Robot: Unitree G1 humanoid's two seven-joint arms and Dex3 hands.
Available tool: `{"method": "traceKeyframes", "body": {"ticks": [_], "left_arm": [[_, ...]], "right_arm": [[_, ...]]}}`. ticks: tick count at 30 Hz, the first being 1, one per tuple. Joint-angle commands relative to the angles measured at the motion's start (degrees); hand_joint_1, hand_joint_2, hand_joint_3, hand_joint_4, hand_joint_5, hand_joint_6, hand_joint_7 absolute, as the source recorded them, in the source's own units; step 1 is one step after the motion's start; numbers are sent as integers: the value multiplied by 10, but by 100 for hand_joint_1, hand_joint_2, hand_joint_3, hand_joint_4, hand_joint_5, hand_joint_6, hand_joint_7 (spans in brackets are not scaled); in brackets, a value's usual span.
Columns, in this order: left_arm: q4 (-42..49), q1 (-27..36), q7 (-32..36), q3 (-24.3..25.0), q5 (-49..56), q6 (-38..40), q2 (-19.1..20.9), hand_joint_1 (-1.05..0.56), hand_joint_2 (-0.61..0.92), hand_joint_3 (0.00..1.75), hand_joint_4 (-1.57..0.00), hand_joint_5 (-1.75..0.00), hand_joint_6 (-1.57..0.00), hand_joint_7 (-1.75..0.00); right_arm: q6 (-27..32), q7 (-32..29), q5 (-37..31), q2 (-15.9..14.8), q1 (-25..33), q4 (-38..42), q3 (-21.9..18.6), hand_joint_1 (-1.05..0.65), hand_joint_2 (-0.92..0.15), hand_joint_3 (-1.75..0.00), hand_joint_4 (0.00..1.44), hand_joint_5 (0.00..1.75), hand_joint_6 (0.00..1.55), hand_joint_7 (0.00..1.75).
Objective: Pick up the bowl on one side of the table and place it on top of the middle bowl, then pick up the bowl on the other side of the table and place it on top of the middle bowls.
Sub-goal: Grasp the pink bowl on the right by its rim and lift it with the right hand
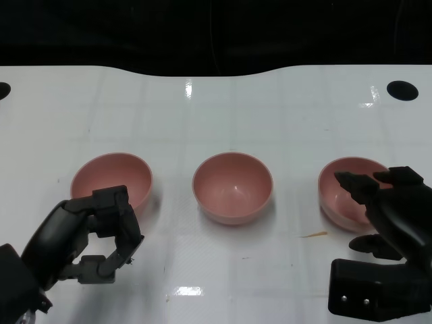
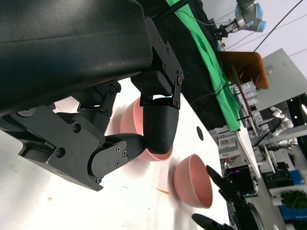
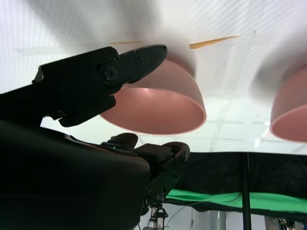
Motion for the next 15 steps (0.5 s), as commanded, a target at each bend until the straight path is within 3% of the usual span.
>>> {"method": "traceKeyframes", "body": {"ticks": [1, 4, 15], "left_arm": [[0, -3, -2, 3, -3, 0, 6, -16, 57, 92, -75, -175, -69, -157], [0, -3, -2, 2, -3, 0, 6, -16, 57, 94, -75, -175, -69, -157], [-14, 0, -5, 2, -5, 16, 11, -16, 52, 101, -75, -175, -68, -159]], "right_arm": [[3, -11, -2, -14, -15, 23, 7, -54, -85, 0, 16, 46, 31, 2], [4, -13, 1, -15, -18, 27, 10, -54, -85, 0, 17, 45, 31, 1], [2, -60, 7, -5, -85, 161, 52, -54, -88, -1, 26, 41, 37, 3]]}}
